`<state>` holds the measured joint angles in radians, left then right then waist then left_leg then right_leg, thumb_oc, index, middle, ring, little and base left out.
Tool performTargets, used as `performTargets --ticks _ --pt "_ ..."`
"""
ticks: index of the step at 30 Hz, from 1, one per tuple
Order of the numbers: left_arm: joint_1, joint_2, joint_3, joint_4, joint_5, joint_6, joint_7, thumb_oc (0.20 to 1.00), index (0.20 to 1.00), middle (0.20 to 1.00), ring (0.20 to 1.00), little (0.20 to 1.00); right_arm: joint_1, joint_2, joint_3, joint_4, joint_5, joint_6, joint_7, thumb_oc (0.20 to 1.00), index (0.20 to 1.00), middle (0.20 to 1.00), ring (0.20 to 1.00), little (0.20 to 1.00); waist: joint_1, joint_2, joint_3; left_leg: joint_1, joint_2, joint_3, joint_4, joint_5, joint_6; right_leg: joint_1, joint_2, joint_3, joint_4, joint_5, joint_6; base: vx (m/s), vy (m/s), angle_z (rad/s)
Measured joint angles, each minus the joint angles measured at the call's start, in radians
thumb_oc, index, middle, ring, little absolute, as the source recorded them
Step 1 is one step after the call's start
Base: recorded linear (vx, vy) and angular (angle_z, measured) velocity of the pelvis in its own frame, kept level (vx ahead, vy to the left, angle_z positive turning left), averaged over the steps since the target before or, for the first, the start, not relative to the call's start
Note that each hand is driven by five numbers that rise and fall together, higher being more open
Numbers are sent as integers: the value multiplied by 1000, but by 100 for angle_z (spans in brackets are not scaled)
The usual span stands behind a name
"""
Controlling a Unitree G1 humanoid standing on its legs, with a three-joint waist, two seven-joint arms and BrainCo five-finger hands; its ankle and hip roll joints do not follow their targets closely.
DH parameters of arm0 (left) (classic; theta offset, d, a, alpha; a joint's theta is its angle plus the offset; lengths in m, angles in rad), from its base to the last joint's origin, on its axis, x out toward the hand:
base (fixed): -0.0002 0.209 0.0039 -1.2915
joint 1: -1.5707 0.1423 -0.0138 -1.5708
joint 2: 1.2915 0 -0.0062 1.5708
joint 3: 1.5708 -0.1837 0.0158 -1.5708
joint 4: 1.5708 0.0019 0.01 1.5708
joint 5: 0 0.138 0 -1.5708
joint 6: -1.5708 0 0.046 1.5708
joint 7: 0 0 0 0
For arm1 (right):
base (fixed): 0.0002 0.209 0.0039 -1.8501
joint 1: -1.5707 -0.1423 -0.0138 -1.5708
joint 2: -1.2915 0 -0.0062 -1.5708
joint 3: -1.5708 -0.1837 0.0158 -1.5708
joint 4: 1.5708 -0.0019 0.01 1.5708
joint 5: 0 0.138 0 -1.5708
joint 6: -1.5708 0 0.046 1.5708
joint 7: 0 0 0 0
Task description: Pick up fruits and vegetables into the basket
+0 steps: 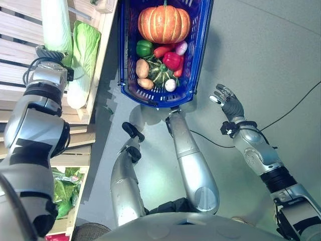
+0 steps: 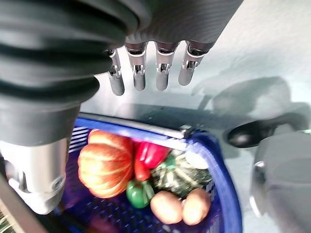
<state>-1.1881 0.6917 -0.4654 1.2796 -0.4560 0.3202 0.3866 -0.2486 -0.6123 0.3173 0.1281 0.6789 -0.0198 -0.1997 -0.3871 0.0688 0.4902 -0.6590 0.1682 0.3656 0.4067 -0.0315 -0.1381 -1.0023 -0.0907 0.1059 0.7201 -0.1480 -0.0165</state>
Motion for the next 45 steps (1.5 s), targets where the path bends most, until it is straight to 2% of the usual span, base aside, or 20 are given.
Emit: performTargets --ticks 5,8,16,19,26,29,31,35,36,37,38,39,40,41,45 --pt "104 -36 90 -40 -67 -60 12 200 200 200 200 200 14 -1 -5 -77 -77 -37 14 1000 1000 1000 1000 1000 8 0 0 71 -3 -1 -14 1 0 69 -2 -4 -6 -3 3 0 0 0" --pt "179 -62 155 -85 -102 -98 15 200 200 200 200 200 23 -2 -28 -109 -123 -47 26 1000 1000 1000 1000 1000 28 1 1 110 -3 -7 -17 2 0 113 -6 -14 -9 -9 7 -6 26 5" --pt "391 -130 236 -211 -134 -175 -2 200 200 200 200 200 62 -39 -83 -150 -189 -54 58 1000 1000 1000 1000 1000 64 2 1 223 -13 -42 -72 33 -4 242 -22 -59 -37 -18 5 -4 6 14" --pt "474 -144 247 -276 -131 -211 3 200 200 200 200 200 73 -42 -125 -188 -190 -71 75 1000 1000 1000 1000 1000 87 8 6 248 -14 -56 -86 42 -4 277 -27 -78 -48 -16 3 -2 -6 12" --pt "577 -180 246 -445 -74 -325 30 200 200 200 200 200 21 -47 -125 -220 -228 -73 105 1000 1000 1000 1000 1000 132 15 21 316 -16 -89 -99 46 -1 378 -36 -118 -80 -16 4 -16 -44 13" --pt "594 -214 243 -489 -40 -355 53 200 200 200 200 200 -33 -39 -122 -225 -229 -70 96 1000 1000 1000 1000 1000 167 20 29 338 -14 -114 -98 48 0 421 -36 -140 -91 -12 -2 -4 -93 17" --pt "608 -218 242 -500 -11 -367 61 200 200 200 200 200 -64 -27 -116 -226 -212 -66 96 1000 1000 1000 1000 1000 175 22 33 350 -13 -127 -98 51 -1 442 -36 -150 -95 -12 -3 25 -61 16" --pt "622 -217 233 -517 76 -369 96 200 200 200 200 200 -92 -5 -103 -229 -206 -46 90 1000 1000 1000 1000 1000 201 22 40 381 -11 -128 -98 45 0 483 -39 -159 -107 -17 5 15 -66 5" --pt "614 -214 225 -523 125 -369 117 357 357 357 357 357 -99 1 -98 -229 -205 -36 79 1000 1000 1000 1000 1000 204 22 40 385 -11 -129 -98 44 2 491 -41 -162 -110 -17 5 30 -41 9" --pt "607 -205 219 -529 165 -370 141 410 410 410 410 410 -109 1 -86 -229 -201 -27 72 1000 1000 1000 1000 1000 206 22 40 386 -12 -128 -97 43 4 492 -43 -162 -110 -17 5 21 -25 5" --pt "602 -200 217 -534 187 -371 154 410 410 410 410 410 -112 2 -80 -229 -195 -23 69 1000 1000 1000 1000 1000 208 22 40 385 -12 -127 -97 43 4 491 -44 -162 -110 -16 6 0 0 0" --pt "596 -193 217 -546 212 -373 175 614 614 614 614 614 -112 3 -71 -229 -188 -15 64 1000 1000 1000 1000 1000 213 22 40 385 -13 -127 -97 42 5 492 -44 -162 -109 -16 6 0 0 0" --pt "585 -184 214 -558 235 -375 194 884 884 884 884 884 -111 4 -61 -225 -188 -1 57 1000 1000 1000 1000 1000 214 21 41 385 -13 -127 -95 42 5 492 -44 -162 -108 -16 6 0 0 0" --pt "570 -179 211 -559 258 -381 211 1000 1000 1000 1000 1000 -111 6 -56 -218 -188 14 54 1000 1000 1000 1000 1000 215 20 41 385 -13 -127 -95 41 5 491 -44 -162 -108 -16 6 0 0 0" --pt "518 -166 185 -559 311 -381 262 1000 1000 1000 1000 1000 -109 6 -26 -158 -188 53 52 1000 1000 1000 1000 1000 199 19 42 384 -13 -120 -94 36 5 484 -41 -150 -108 -16 7 5 8 -8"
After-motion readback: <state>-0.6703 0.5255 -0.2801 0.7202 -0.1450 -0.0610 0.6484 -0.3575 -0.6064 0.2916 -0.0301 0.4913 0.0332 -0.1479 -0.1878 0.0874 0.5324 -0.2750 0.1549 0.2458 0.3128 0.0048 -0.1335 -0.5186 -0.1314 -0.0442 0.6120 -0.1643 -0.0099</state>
